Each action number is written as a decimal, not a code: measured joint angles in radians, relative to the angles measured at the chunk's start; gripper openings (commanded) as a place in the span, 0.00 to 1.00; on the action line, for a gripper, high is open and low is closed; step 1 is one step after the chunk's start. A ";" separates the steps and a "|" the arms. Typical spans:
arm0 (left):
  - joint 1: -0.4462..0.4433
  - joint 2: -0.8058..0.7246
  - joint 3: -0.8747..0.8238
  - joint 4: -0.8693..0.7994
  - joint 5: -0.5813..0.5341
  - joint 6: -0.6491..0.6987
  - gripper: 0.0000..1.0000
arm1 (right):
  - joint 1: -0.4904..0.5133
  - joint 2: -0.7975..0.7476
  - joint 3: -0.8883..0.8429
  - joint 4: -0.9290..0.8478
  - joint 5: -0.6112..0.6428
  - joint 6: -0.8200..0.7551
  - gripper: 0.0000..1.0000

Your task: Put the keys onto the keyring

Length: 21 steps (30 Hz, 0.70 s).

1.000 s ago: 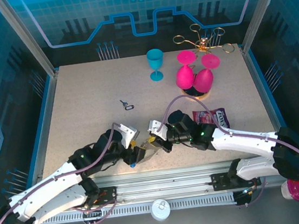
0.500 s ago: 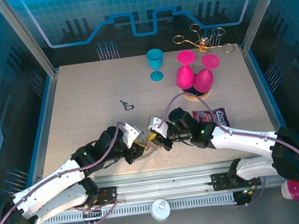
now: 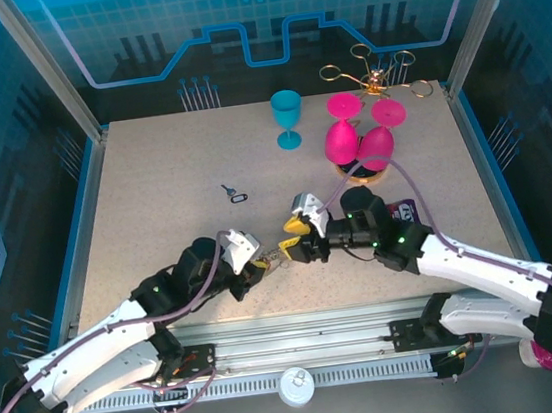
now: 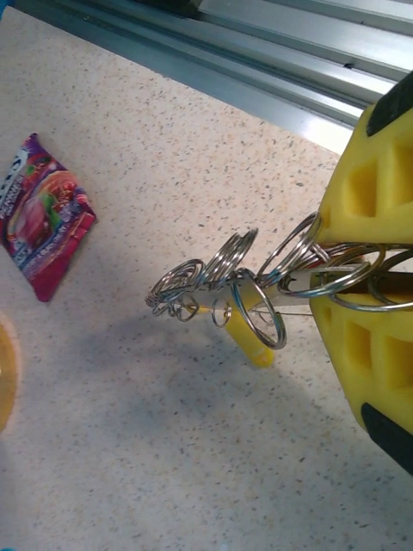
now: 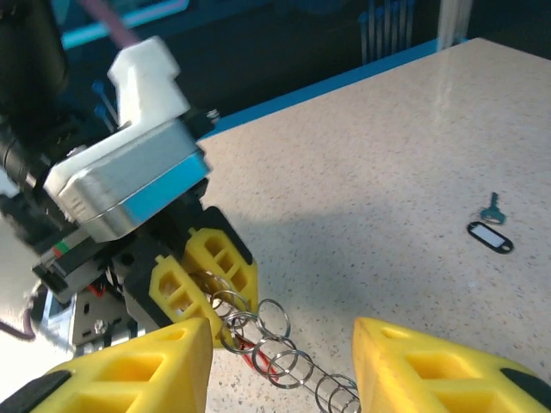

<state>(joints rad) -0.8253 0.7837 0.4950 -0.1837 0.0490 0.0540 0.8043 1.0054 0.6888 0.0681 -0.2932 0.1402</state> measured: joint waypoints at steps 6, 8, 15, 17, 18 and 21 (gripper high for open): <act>0.000 -0.058 -0.079 0.145 0.021 0.006 0.00 | -0.015 -0.034 -0.041 -0.054 0.063 0.139 0.36; 0.000 -0.086 -0.115 0.204 0.034 0.005 0.00 | -0.019 -0.042 -0.047 -0.076 0.077 0.212 0.35; 0.000 -0.119 -0.173 0.362 0.059 0.005 0.00 | -0.018 -0.164 -0.105 -0.097 0.104 0.255 0.28; 0.000 -0.119 -0.181 0.402 0.069 0.005 0.00 | 0.009 -0.219 -0.134 -0.097 0.145 0.147 0.29; 0.000 -0.119 -0.184 0.417 0.073 0.005 0.00 | 0.028 -0.240 -0.147 -0.095 0.164 0.086 0.29; 0.000 -0.119 -0.194 0.453 0.086 0.007 0.00 | 0.087 -0.272 -0.180 -0.081 0.216 -0.116 0.30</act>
<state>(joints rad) -0.8253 0.6643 0.3008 0.2695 0.1349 0.0612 0.8917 0.7338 0.5091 -0.0132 -0.0776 0.0238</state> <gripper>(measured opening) 0.144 0.294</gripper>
